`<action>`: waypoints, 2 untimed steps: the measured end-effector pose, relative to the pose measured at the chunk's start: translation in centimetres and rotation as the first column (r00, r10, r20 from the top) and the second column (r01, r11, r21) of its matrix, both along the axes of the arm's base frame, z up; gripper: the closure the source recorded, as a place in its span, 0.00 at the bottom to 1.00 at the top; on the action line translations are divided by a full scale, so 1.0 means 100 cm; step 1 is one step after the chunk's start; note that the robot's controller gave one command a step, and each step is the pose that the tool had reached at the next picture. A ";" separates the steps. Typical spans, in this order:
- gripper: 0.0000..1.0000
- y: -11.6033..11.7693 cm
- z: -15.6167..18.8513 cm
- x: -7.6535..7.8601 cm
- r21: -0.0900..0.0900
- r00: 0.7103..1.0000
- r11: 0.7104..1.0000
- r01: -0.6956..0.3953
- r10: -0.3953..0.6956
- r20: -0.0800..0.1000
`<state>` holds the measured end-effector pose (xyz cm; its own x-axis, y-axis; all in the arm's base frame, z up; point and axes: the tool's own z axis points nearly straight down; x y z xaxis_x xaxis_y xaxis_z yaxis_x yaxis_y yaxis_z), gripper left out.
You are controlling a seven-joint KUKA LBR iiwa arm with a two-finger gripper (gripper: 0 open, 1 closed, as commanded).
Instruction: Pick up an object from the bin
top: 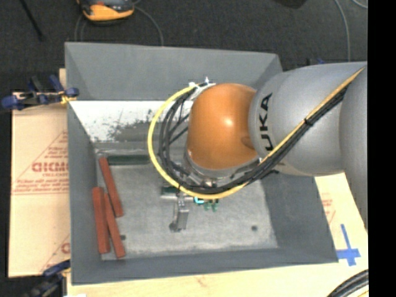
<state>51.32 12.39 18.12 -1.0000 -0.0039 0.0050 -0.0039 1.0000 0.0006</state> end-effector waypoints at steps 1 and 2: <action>0.00 -0.001 0.004 0.002 0.001 1.000 1.000 0.003 -0.003 0.008; 0.00 -0.023 -0.041 0.033 0.001 0.999 0.999 -0.047 0.047 0.017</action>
Offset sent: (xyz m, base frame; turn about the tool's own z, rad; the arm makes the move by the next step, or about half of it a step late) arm 0.0529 -0.0424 -0.0851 -0.0816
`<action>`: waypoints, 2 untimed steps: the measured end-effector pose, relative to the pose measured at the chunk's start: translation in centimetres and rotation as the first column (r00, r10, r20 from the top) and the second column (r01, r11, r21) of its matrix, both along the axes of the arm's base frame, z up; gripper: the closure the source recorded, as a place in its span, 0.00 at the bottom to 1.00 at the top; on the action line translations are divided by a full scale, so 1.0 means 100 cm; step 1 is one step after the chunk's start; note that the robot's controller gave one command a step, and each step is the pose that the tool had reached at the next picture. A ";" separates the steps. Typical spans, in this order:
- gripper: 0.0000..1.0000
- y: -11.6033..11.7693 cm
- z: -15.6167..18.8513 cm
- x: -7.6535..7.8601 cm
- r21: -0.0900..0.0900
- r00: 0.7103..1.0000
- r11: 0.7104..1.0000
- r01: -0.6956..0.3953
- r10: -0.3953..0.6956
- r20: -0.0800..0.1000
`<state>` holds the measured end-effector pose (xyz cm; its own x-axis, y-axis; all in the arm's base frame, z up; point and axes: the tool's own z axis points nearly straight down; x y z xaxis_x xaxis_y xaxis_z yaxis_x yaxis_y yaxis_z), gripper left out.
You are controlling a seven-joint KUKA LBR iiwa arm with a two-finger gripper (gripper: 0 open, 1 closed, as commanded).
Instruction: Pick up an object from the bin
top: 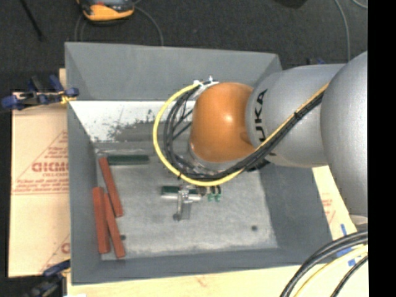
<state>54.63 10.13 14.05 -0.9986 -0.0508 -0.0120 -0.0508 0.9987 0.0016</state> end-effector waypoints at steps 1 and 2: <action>0.00 -0.019 -0.056 0.025 -0.003 0.998 0.998 -0.058 0.058 -0.007; 1.00 -0.028 -0.069 0.076 -0.001 1.000 1.000 0.025 -0.025 -0.009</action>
Offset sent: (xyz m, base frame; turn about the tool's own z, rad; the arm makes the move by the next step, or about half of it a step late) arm 0.0750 -0.0272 -0.0695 0.0246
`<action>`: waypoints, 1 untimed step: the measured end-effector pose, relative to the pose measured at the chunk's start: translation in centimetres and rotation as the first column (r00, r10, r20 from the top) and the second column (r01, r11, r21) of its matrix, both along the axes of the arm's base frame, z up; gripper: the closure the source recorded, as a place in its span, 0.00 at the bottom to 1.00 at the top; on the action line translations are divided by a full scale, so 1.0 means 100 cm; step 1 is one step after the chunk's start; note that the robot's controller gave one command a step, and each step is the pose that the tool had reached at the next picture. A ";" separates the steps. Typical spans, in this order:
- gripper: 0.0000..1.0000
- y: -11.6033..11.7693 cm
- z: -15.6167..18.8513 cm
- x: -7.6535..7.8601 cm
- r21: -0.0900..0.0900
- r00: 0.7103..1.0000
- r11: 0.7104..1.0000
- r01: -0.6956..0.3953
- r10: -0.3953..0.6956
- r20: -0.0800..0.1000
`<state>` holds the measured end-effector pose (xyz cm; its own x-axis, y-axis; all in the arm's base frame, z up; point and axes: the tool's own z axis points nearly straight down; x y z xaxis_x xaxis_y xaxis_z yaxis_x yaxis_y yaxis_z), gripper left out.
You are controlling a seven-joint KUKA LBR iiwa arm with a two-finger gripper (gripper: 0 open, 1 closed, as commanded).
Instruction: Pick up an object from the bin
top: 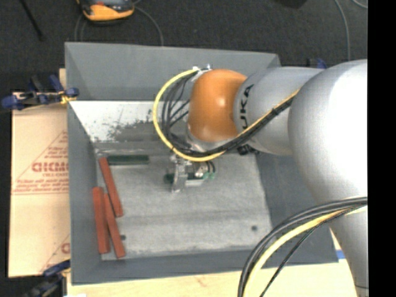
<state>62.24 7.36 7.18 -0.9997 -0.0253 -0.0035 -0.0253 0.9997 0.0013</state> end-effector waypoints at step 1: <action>1.00 0.000 0.000 0.000 0.000 1.000 1.000 0.001 -0.001 0.000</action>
Offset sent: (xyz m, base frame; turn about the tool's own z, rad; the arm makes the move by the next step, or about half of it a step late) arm -0.0217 0.0121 0.1292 -0.0045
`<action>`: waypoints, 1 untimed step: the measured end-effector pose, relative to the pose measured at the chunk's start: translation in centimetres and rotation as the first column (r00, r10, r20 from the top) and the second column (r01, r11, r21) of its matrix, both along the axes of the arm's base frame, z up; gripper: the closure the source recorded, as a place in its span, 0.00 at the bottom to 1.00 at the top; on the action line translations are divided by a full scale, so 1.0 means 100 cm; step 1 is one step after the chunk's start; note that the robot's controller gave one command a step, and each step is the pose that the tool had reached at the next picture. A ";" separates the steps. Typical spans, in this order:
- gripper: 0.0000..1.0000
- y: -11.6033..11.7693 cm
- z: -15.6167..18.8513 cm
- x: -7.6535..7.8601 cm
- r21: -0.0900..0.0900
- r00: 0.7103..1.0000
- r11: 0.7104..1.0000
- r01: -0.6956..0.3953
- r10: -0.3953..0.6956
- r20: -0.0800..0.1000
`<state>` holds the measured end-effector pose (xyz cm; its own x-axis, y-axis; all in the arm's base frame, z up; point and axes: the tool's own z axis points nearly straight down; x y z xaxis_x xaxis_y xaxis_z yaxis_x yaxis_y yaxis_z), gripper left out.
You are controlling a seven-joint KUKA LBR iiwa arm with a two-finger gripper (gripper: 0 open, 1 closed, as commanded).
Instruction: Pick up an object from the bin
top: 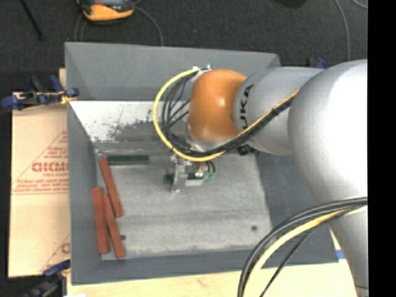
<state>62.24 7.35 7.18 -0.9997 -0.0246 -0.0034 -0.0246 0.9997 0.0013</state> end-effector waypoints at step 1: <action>1.00 0.012 0.131 -0.020 0.000 1.000 1.000 -0.007 0.007 0.002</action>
Offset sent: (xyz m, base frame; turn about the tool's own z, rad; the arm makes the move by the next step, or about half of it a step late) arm 0.0000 0.0000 0.0000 0.0000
